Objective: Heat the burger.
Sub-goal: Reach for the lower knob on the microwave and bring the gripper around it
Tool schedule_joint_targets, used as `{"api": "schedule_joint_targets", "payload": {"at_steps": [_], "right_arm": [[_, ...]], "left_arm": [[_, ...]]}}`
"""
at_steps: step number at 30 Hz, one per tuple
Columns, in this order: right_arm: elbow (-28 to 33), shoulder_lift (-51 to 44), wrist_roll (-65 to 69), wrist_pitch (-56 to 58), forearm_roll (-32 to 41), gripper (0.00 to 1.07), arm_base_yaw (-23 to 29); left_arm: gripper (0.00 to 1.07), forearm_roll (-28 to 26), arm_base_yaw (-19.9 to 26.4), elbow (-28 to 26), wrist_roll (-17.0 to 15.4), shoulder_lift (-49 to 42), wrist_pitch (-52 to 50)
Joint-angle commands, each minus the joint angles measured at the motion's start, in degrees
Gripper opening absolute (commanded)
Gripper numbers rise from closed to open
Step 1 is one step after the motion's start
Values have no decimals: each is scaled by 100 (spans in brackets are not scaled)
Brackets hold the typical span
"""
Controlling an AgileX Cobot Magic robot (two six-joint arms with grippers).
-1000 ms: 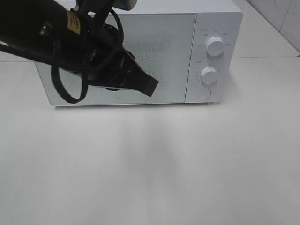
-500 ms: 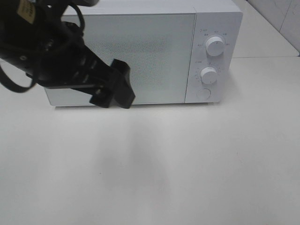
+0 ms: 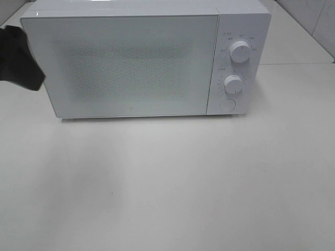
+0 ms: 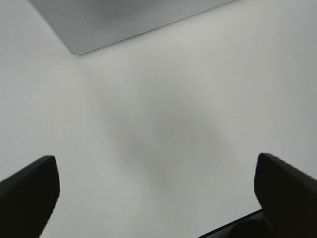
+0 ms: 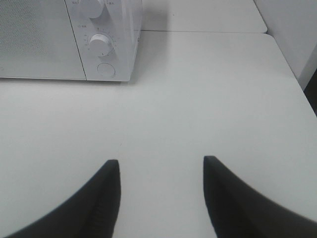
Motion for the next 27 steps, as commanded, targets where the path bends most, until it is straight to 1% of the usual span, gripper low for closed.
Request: {"api": "schedule_joint_targets", "payload": {"at_steps": [1,2,3,4,5,6,7,8,9,10,11,12,13,14,15,16,17,19,20,21,23,24,26,27], "right_arm": [[6,-155,-34,-52,-11,53,-17],[6,-155,-34,-52,-11,53,-17],[6,-155,-34,-52,-11,53,-17],[6,-155,-34,-52,-11,53,-17],[6,-155,-34,-52,-11,53,-17],[6,-155,-34,-52,-11,53,-17],[6,-155,-34,-52,-11,53,-17],[6,-155,-34,-52,-11,53,-17],[6,-155,-34,-52,-11,53,-17],[6,-155,-34,-52,-11,53,-17],[6,-155,-34,-52,-11,53,-17],[6,-155,-34,-52,-11,53,-17],[6,-155,-34,-52,-11,53,-17],[6,-155,-34,-52,-11,53,-17],[6,-155,-34,-52,-11,53,-17],[6,-155,-34,-52,-11,53,-17],[6,-155,-34,-52,-11,53,-17],[6,-155,-34,-52,-11,53,-17],[6,-155,-34,-52,-11,53,-17],[6,-155,-34,-52,-11,53,-17],[6,-155,-34,-52,-11,53,-17],[6,-155,-34,-52,-11,53,-17],[6,-155,-34,-52,-11,53,-17],[6,-155,-34,-52,-11,53,-17]], "left_arm": [[102,-29,762,-29,636,-235,596],[101,-52,940,-29,814,-275,751],[101,-52,940,-29,814,-275,751],[101,-103,1283,-29,1112,-344,997],[101,-103,1283,-29,1112,-344,997],[101,-195,1547,29,1335,-447,1146],[101,-235,1679,97,1415,-527,1152],[101,-235,1679,97,1415,-527,1152],[101,-269,1908,281,1530,-716,1123],[101,-269,2040,413,1541,-802,1071],[101,-269,2040,413,1541,-802,1071],[101,-269,2315,688,1558,-1049,968],[101,-275,2429,848,1558,-1186,928],[101,-275,2429,848,1558,-1186,928],[101,-281,2676,1140,1558,-1455,900],[101,-281,2676,1140,1558,-1455,900],[101,-286,2899,1432,1558,-1799,900],[101,-286,2962,1530,1558,-1942,905],[101,-286,3060,1736,1558,-2309,922],[101,-286,3060,1736,1558,-2309,922],[101,-286,3065,1965,1558,-2802,928],[101,-286,3065,1965,1558,-2802,928],[101,-286,3065,2177,1558,-3249,928],[101,-286,3065,2177,1558,-3249,928]]}}
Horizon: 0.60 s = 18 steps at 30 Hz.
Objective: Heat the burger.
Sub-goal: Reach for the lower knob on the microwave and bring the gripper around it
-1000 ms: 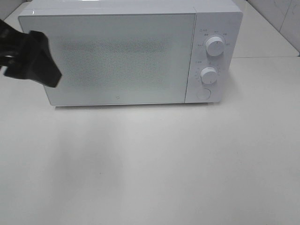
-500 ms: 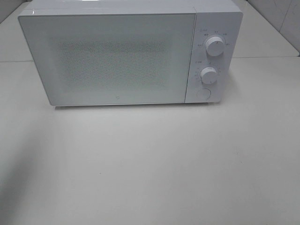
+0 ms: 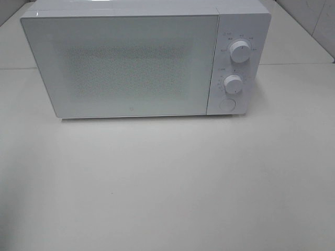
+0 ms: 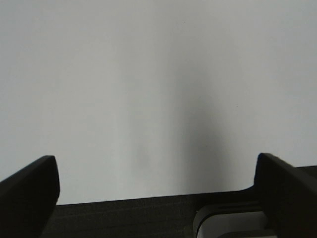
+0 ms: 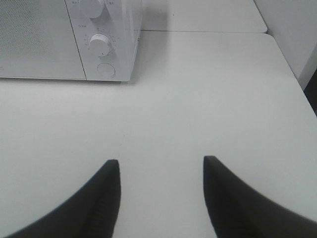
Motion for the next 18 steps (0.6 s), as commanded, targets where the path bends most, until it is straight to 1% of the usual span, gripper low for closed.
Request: {"api": "schedule_joint_targets", "payload": {"at_steps": [1,3,4,5,6,7,9,10,11,17,18], "right_arm": [[6,-155,-34,-52,-11,53,-17],[6,-155,-34,-52,-11,53,-17],[6,-155,-34,-52,-11,53,-17],[6,-155,-34,-52,-11,53,-17],[6,-155,-34,-52,-11,53,-17],[6,-155,-34,-52,-11,53,-17],[6,-155,-34,-52,-11,53,-17],[6,-155,-34,-52,-11,53,-17],[6,-155,-34,-52,-11,53,-17],[6,-155,-34,-52,-11,53,-17],[6,-155,-34,-52,-11,53,-17]], "left_arm": [[101,-69,29,315,6,-653,-52],[101,-86,29,378,6,-796,-63],[101,-86,29,487,6,-1106,-92],[101,-86,29,533,6,-1226,-115],[101,-86,29,533,6,-1226,-115],[101,-97,29,670,-40,-1524,-304],[101,-115,29,745,-92,-1639,-390],[101,-155,29,894,-212,-1896,-596],[101,-172,29,974,-241,-2017,-676],[101,-57,29,1289,-235,-2515,-676],[101,29,29,1415,-241,-2756,-693]]}}
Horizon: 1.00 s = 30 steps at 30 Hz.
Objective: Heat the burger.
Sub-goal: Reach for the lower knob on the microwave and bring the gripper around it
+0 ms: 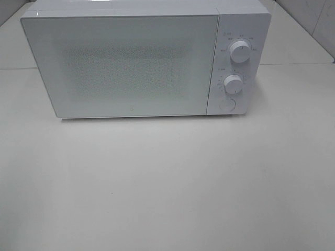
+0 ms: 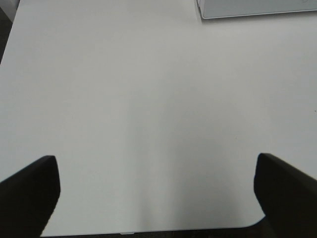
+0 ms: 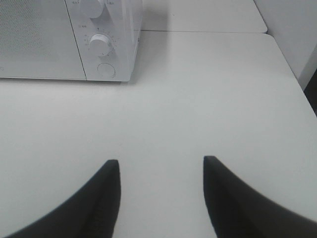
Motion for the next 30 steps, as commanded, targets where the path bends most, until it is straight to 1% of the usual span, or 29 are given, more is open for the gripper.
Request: {"api": "schedule_joint_targets", "payload": {"at_steps": [1,4,5,7,8,12,17,18,30], "right_arm": [[6,-155,-34,-52,-11,53,-17],[6,-155,-34,-52,-11,53,-17],[6,-155,-34,-52,-11,53,-17],[6,-155,-34,-52,-11,53,-17],[6,-155,-34,-52,-11,53,-17],[6,-155,-34,-52,-11,53,-17],[6,-155,-34,-52,-11,53,-17],[6,-155,-34,-52,-11,53,-17],[6,-155,-34,-52,-11,53,-17]], "left_arm": [[101,120,23,160,-120,-413,-138],[101,212,23,160,-252,-877,-138],[101,212,23,160,-252,-877,-138],[101,229,23,160,-281,-1238,-138],[101,229,23,160,-281,-1238,-138],[101,229,23,160,-298,-1770,-138],[101,264,23,166,-344,-1765,-138],[101,298,23,166,-407,-1765,-138],[101,309,23,166,-407,-1759,-138]]}}
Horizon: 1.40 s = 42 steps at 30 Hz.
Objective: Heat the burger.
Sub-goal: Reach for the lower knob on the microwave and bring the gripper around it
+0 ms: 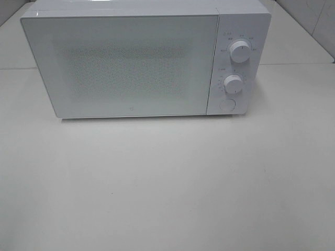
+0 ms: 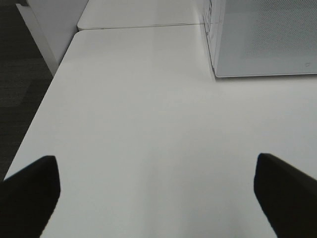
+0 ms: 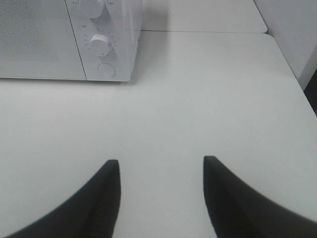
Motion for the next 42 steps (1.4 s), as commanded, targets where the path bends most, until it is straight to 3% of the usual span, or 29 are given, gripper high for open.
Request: {"api": "schedule_joint_targets", "payload": {"at_steps": [1,35,39,41,42], "right_arm": [[6,-155,-34,-52,-11,53,-17],[6,-155,-69,-52,-6,53,-17],[-29,-126,-384,-86,212,57,-17],[-189,109,-516,-550,579,71,-17],[-189,109,-516,-550,579,71,-17]], "left_arm": [[101,29,23,17,-40,-149,-52],[101,29,23,17,-40,-120,-52],[101,29,23,17,-40,-120,-52],[101,29,23,17,-34,-120,-52],[101,29,23,17,-34,-120,-52]]}}
